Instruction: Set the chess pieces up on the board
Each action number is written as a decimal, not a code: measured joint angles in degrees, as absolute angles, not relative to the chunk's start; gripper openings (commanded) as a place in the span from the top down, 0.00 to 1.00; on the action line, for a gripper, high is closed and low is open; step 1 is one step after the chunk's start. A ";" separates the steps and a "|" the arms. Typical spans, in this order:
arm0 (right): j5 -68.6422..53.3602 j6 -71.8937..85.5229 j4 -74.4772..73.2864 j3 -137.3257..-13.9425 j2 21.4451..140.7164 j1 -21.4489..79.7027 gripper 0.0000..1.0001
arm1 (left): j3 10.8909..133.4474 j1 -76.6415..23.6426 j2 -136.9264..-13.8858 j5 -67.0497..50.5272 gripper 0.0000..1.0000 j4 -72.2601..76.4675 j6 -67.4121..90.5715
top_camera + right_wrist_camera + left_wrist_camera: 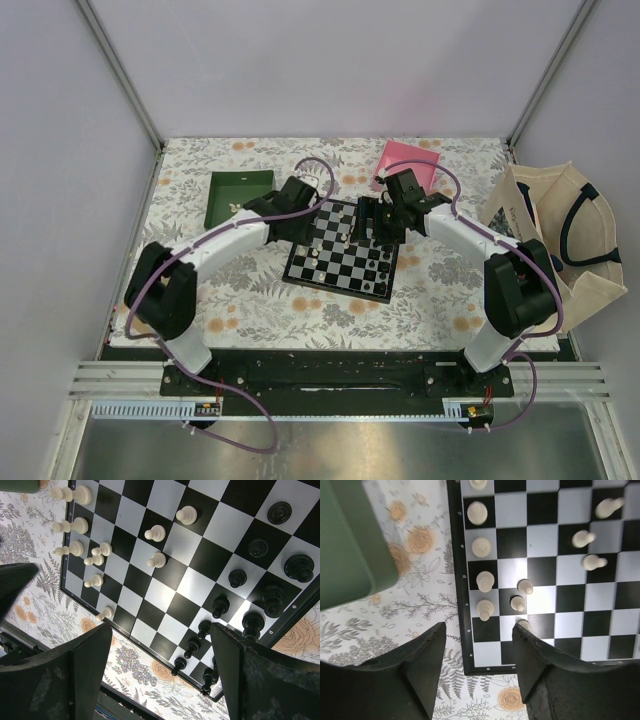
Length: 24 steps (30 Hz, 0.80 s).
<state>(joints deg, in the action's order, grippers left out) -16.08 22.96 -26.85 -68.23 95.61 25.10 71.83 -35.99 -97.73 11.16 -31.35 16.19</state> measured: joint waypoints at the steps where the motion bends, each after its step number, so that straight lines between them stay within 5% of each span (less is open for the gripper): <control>1: -16.08 22.96 -26.85 -68.23 95.61 25.10 0.11 | 71.83 -35.90 -96.01 11.51 0.32 -31.33 16.08; 8: -16.12 22.96 -26.85 -68.23 95.66 25.10 0.11 | 73.21 -30.33 -89.34 12.51 0.28 -29.85 14.87; 24: -16.16 22.96 -26.85 -68.23 95.66 25.08 0.11 | 85.86 -8.80 -103.79 12.88 0.46 -30.96 14.00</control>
